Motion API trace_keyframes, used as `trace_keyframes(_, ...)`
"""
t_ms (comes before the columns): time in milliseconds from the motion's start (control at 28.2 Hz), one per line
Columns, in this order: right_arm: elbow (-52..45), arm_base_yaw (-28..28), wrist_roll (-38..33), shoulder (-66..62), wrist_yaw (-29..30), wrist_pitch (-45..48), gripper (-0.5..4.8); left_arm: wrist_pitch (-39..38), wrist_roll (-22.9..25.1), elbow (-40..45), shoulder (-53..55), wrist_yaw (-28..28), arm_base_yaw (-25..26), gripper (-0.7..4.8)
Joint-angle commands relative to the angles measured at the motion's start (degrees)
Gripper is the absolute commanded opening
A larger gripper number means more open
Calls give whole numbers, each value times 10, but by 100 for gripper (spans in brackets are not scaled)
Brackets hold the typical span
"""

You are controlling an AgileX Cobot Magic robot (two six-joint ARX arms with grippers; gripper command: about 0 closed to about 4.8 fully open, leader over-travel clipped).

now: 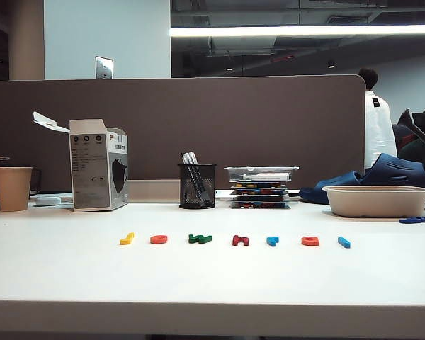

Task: Select the appropriate letters from the row of letter magnets placed on the table to arrange into the word "car".

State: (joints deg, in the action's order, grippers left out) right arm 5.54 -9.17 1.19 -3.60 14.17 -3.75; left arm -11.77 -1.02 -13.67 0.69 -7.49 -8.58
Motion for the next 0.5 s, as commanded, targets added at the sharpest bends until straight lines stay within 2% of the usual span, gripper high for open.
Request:
trace_keyframes(35, 19, 0, -3, -1, -1, 6, -6, -38, -46, -42, 2, -45, 0, -5)
trace_keyframes(142, 25, 0, -3, -1, -1, 6, -6, -96, -68, -92, 6, -127, 0, -5)
trace_keyframes(248, 26, 0, -3, -1, 1, 4, -6, -162, -69, -160, 27, -187, 0, -5)
trace_keyframes(425, 26, 0, -3, -1, 1, -3, -6, -255, -70, -314, 112, -195, 0, -5)
trace_keyframes(496, 25, 0, -3, -1, 1, -12, -6, -306, -70, -436, 194, -198, 0, -5)
